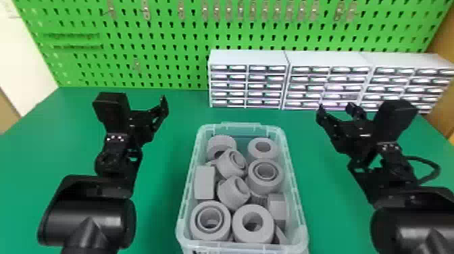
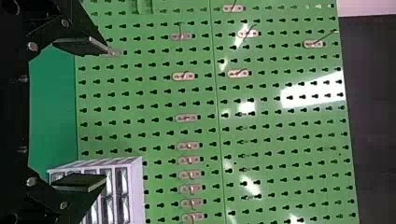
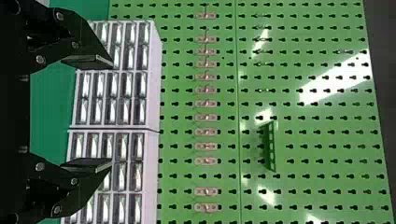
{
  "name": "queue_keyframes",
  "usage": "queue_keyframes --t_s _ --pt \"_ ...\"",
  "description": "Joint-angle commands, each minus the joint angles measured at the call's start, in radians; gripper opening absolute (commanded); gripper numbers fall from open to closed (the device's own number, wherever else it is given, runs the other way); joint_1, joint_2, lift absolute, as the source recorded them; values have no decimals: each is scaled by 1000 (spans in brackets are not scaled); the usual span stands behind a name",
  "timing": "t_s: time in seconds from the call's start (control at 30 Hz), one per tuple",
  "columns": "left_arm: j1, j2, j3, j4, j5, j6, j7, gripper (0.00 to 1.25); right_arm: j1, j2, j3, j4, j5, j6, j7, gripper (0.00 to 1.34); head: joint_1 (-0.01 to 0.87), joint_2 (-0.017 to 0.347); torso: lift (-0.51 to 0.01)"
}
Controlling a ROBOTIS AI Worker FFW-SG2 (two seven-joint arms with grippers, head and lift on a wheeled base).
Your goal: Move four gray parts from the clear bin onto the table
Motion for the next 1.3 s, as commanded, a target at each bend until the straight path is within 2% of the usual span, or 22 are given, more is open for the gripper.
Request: queue_keyframes --t_s 0.0,0.23,0.47,0.8,1.27 --pt "2 0 0 0 -4 0 2 959 -7 4 -4 -15 -5 50 0 822 693 72 -52" --pt "2 0 -2 2 -5 0 5 957 -33 3 -10 -59 17 188 2 822 693 72 -52" --pt "1 0 -5 2 -7 0 7 957 -75 1 -4 -141 50 353 2 822 693 72 -52" --pt "7 0 -3 2 -7 2 8 957 -155 -11 28 -208 49 620 3 822 693 72 -52" --pt "1 0 -13 9 -13 2 10 957 -325 -65 131 -207 -14 965 3 822 693 72 -52"
